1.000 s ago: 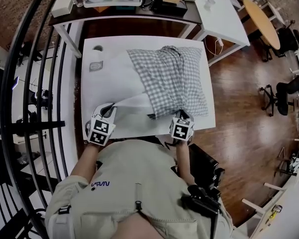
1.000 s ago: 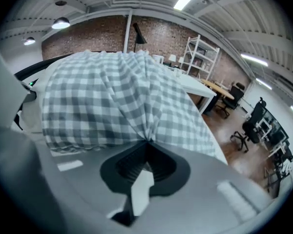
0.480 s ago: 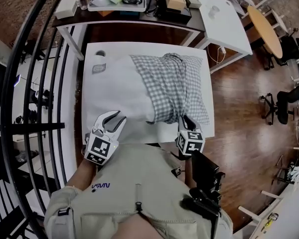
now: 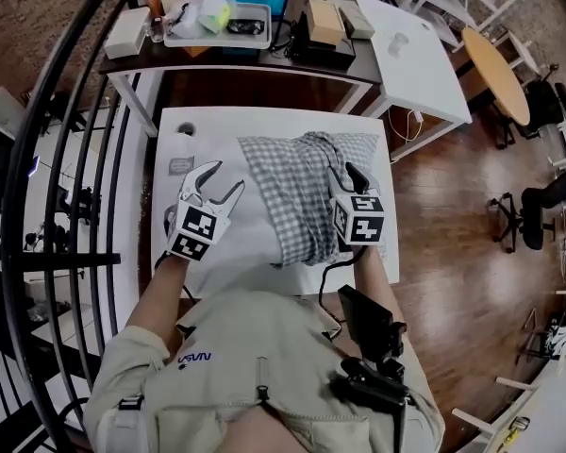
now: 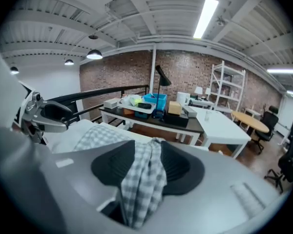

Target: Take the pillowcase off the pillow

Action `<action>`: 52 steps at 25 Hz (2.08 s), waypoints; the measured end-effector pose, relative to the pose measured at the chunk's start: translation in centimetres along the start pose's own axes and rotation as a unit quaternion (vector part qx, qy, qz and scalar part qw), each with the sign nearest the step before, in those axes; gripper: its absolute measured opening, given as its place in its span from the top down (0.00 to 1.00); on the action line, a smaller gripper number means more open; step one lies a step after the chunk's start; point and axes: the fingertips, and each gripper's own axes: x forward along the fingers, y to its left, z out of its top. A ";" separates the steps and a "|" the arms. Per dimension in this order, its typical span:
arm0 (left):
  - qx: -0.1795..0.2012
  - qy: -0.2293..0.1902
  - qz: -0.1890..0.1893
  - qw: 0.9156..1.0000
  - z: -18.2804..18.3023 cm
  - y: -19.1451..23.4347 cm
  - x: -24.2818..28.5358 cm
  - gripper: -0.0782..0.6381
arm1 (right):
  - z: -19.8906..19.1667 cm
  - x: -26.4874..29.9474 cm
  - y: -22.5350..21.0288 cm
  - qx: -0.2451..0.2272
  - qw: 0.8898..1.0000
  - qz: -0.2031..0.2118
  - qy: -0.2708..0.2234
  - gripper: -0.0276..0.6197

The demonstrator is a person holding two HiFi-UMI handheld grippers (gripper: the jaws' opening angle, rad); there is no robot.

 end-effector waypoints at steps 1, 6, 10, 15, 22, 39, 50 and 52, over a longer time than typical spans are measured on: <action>0.002 0.012 0.003 1.000 -0.1 0.8 1.2 0.58 | 0.8 1.3 -0.7 0.000 1.000 -0.001 0.002 0.69; -0.003 0.091 -0.005 0.996 -3.1 2.7 6.2 0.44 | 1.1 7.7 -3.7 0.012 0.998 -0.003 0.056 0.58; -0.024 0.130 -0.061 0.989 -6.2 0.8 8.1 0.48 | -3.3 12.0 -2.7 0.002 0.987 0.027 0.160 0.53; -0.007 0.133 -0.075 0.988 -6.9 -1.1 6.7 0.73 | -3.4 12.3 -1.9 -0.066 0.987 -0.004 0.148 0.77; -0.019 0.041 -0.057 0.997 -1.6 -0.4 -1.0 0.85 | -0.5 7.3 -5.6 -0.042 0.994 -0.090 0.054 0.92; -0.045 0.032 -0.029 0.998 -3.8 2.7 3.5 0.83 | -8.0 6.1 -13.9 0.087 0.986 -0.130 0.060 0.89; 0.044 0.010 -0.031 0.999 -1.9 -2.9 -0.2 0.60 | -9.2 -4.9 -5.0 0.168 0.983 -0.059 -0.034 0.73; 0.052 -0.001 -0.053 0.997 -1.9 -5.9 -1.5 0.59 | -10.5 -6.6 -2.6 0.159 0.986 -0.047 -0.026 0.73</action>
